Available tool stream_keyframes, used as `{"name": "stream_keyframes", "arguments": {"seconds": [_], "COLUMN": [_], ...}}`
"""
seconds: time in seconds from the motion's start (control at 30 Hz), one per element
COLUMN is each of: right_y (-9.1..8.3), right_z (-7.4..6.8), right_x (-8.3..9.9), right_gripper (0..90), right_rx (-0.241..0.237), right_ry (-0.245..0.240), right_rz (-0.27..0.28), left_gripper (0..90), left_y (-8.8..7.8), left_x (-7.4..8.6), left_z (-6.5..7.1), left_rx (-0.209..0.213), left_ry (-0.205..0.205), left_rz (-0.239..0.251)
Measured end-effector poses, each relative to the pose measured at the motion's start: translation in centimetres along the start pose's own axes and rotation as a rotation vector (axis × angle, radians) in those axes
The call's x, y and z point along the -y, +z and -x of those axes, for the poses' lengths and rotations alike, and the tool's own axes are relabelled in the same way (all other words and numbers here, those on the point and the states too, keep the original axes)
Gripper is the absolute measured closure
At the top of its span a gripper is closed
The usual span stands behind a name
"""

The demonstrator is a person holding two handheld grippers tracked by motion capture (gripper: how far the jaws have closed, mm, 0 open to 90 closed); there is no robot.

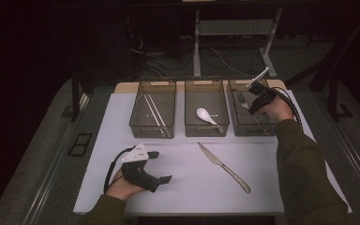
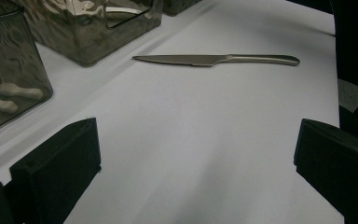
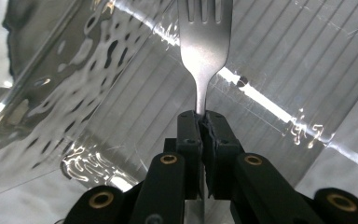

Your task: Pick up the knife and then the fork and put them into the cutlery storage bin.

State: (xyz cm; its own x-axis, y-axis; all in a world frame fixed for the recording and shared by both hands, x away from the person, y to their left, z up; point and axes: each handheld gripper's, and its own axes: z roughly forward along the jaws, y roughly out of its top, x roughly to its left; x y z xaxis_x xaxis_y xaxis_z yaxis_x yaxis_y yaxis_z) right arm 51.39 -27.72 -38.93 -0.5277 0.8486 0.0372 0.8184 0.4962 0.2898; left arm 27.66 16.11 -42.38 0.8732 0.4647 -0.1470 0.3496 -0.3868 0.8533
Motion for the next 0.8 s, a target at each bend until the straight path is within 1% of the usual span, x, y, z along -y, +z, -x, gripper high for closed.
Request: {"name": "stream_keyframes", "arguments": {"seconds": [0.17, 0.3, 0.43, 0.5, 0.57, 0.7, 0.73, 0.77, 0.8], "right_y": [0.6, 1.0, 1.1, 1.0, 0.7, -0.2, -0.5, -0.7, -1.0], "right_z": [-0.1, -0.3, -0.3, -0.3, -0.3, 0.0, 0.0, 0.1, 0.1], "right_x": [-0.2, -0.3, -0.3, -0.3, -0.3, -0.3, -0.3, -0.2, -0.1], "right_gripper": [84.9, 83.7, 76.7, 72.4, 66.8, 55.0, 55.0, 53.7, 51.1], "right_rx": [0.017, 0.012, 0.009, 0.000, 0.005, -0.022, -0.030, -0.040, -0.039], "right_ry": [0.004, 0.003, 0.008, 0.009, 0.010, 0.029, 0.036, 0.030, 0.034], "right_rz": [-0.016, -0.023, -0.022, -0.008, 0.012, 0.071, 0.081, 0.091, 0.099], "left_gripper": [0.0, 0.0, 0.0, 0.0, 0.0, 0.0, 0.0, 0.0, 0.0], "left_y": [0.0, 0.0, 0.0, 0.0, 0.0, 0.0, 0.0, 0.0, 0.0], "left_x": [0.0, 0.0, 0.0, 0.0, 0.0, 0.0, 0.0, 0.0, 0.0], "left_z": [0.0, 0.0, 0.0, 0.0, 0.0, 0.0, 0.0, 0.0, 0.0], "left_rx": [0.001, 0.001, 0.002, 0.002, 0.002, 0.002, 0.003, 0.002, 0.002], "left_ry": [0.001, 0.001, 0.002, 0.001, 0.001, -0.001, 0.000, -0.002, -0.001], "left_rz": [0.003, 0.002, 0.003, 0.003, 0.002, 0.003, 0.004, 0.005, 0.004]}}
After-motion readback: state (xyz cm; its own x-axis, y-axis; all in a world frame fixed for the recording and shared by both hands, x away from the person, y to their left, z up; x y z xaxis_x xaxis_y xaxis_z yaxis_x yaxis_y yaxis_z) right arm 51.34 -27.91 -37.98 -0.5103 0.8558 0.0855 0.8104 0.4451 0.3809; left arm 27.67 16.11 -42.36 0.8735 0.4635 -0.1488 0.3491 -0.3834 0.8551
